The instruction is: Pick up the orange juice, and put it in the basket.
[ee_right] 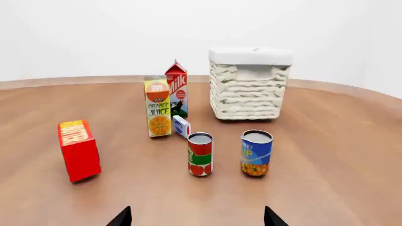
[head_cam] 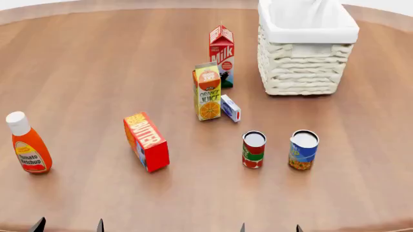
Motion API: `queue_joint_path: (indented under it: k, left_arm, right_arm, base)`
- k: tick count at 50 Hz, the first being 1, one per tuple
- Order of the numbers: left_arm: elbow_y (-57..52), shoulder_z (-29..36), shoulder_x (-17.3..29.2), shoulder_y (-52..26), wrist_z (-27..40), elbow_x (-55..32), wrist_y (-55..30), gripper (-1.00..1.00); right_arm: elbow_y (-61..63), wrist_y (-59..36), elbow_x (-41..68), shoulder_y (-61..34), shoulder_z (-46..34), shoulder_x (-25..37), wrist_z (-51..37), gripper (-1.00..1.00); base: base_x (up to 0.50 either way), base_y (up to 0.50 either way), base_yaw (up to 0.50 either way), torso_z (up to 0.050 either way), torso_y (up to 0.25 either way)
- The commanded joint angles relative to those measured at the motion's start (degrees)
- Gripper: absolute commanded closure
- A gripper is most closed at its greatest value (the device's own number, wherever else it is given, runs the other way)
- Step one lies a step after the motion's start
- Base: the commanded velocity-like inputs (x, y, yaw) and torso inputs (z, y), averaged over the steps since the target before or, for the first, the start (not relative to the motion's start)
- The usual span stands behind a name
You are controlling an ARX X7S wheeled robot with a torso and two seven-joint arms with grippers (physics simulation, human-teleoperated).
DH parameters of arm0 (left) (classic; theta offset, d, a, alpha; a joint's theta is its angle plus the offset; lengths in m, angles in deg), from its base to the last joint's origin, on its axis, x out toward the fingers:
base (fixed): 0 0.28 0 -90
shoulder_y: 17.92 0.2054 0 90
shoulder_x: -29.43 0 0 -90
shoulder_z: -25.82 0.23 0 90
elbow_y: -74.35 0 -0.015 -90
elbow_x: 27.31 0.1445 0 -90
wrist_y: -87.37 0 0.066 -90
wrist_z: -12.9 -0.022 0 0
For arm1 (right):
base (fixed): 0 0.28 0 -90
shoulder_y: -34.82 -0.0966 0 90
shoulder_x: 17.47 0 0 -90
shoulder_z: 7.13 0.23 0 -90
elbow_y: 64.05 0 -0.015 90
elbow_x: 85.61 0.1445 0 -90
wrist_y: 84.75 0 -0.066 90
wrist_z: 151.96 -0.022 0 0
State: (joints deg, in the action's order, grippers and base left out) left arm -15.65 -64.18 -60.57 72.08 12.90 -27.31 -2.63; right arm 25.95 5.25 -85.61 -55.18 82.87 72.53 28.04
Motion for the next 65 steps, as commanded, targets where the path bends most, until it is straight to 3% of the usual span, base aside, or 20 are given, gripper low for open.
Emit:
queue_joint_path:
  k: [1, 7, 9, 12, 17, 42, 52, 65]
  left_arm:
    - [0.5, 1.3, 1.0, -0.2, 1.2, -0.2, 0.3, -1.0]
    - [-0.3, 2.5, 2.1, 0.0, 1.6, -2.7, 0.8, -1.0]
    - [-2.9, 1.2, 1.8, 0.7, -1.9, -11.3, -1.4, -1.0]
    - [-4.1, 4.1, 3.4, 1.4, 2.8, -1.6, 0.1, -1.0]
    - [-6.9, 4.5, 4.4, 3.0, 4.3, -0.3, -0.8, -1.0]
    - [-43.1, 2.7, 7.8, 7.5, 7.3, -5.5, -15.5, -1.0]
    - [-51.2, 1.8, 8.8, 6.7, 8.5, -7.4, -20.2, -1.0]
    - [-56.4, 0.0, 10.1, 5.9, 9.9, -9.2, -23.2, -1.0]
  right_arm:
    - [-0.6, 0.3, 1.4, -0.2, -0.9, 0.8, -1.1, -1.0]
    - [-0.4, -0.1, 3.1, -0.2, -1.5, 2.1, -2.6, -1.0]
    - [-0.2, 0.4, 3.6, -0.1, -1.7, 2.3, -2.7, -1.0]
    - [0.4, 0.1, 4.2, 0.1, -2.0, 2.6, -3.3, -1.0]
    - [3.2, 0.0, 3.5, 2.8, -3.1, 3.0, -4.9, -1.0]
    - [34.8, -14.5, 4.6, 6.0, -4.9, 6.5, -9.0, -1.0]
    - [46.4, -21.2, 5.1, 5.1, -4.7, 8.0, -10.5, -1.0]
    - [51.1, -24.0, 5.7, 4.6, -4.7, 8.9, -11.7, -1.0]
  base:
    - [0.0, 0.0, 0.0, 0.0, 0.0]
    - [0.0, 0.0, 0.0, 0.0, 0.0]
    - [0.0, 0.0, 0.0, 0.0, 0.0]
    - [0.0, 0.0, 0.0, 0.0, 0.0]
    - [0.0, 0.0, 0.0, 0.0, 0.0]
    - [0.0, 0.0, 0.0, 0.0, 0.0]
    - [0.0, 0.0, 0.0, 0.0, 0.0]
    - [0.0, 0.0, 0.0, 0.0, 0.0]
